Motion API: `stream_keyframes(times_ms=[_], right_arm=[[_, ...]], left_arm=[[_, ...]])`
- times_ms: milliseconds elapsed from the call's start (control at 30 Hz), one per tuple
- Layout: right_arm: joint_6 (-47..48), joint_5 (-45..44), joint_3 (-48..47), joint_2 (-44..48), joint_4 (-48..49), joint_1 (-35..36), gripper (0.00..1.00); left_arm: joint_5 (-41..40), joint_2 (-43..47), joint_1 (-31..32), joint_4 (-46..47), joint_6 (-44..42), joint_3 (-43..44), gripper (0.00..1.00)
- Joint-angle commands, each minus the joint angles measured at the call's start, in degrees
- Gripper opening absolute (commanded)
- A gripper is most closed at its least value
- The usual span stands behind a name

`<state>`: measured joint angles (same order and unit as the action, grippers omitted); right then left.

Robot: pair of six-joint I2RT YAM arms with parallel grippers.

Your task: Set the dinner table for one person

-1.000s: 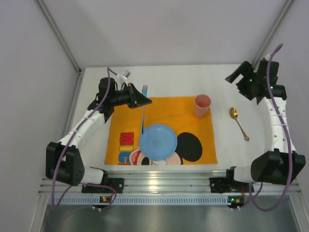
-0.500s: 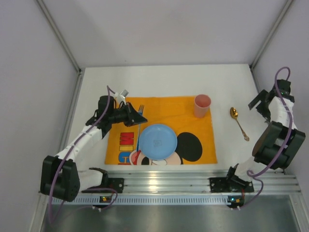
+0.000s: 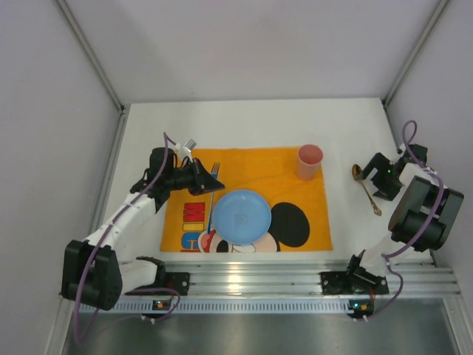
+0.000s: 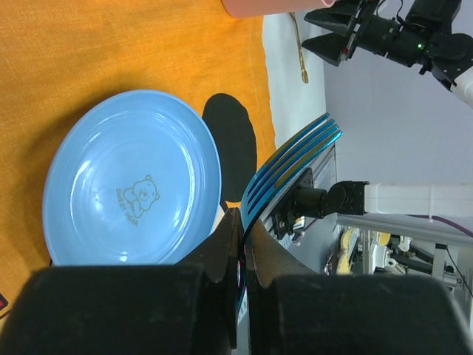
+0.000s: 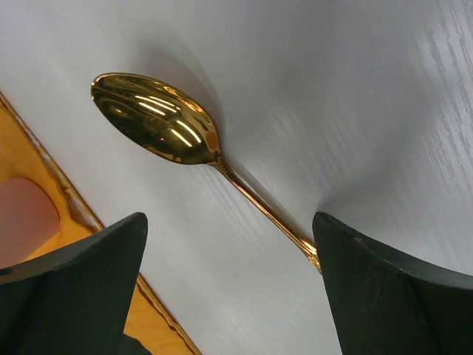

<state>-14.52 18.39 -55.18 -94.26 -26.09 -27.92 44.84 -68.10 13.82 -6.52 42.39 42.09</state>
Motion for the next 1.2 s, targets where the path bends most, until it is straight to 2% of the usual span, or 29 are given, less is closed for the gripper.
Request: stream_keyframes(times_ms=[0,200,400,533,800,900,1033,1167], right_arm=[[1.4,4.0,-0.2,-0.5,6.4,-0.1,0.93],[0.6,6.4,-0.6,-0.7,7.3,-0.1,0.92],[1.6,6.8,1.9,1.9,7.3,0.0,0.82],[1.3,7.4,3.1,1.7,7.3,0.0,0.69],[2.2,6.4,0.8,1.5,3.9,1.9,0.64],[4.1,1.1,-2.6,0.7,-0.4,5.2,0.61],[6.0,-12.9,-6.6,-0.7,-6.6,11.0,0.53],[4.9,-19.5,-7.6,-1.8,-9.2,13.4,0.49]], left_arm=[[1.3,1.2,-0.4,-1.2,-1.8,-0.2,0.00],[1.4,0.7,-0.4,-2.7,-2.6,0.2,0.00],[1.3,0.2,-0.4,-0.6,-0.8,0.7,0.00],[1.6,-0.9,-0.4,0.9,-0.1,1.0,0.00],[2.1,-2.8,-0.4,3.4,0.1,1.4,0.00],[2.2,-3.6,-0.4,4.4,0.1,1.5,0.00],[2.4,-4.5,-0.4,5.9,0.9,1.8,0.00],[2.0,-4.4,-0.5,6.0,0.9,1.7,0.00]])
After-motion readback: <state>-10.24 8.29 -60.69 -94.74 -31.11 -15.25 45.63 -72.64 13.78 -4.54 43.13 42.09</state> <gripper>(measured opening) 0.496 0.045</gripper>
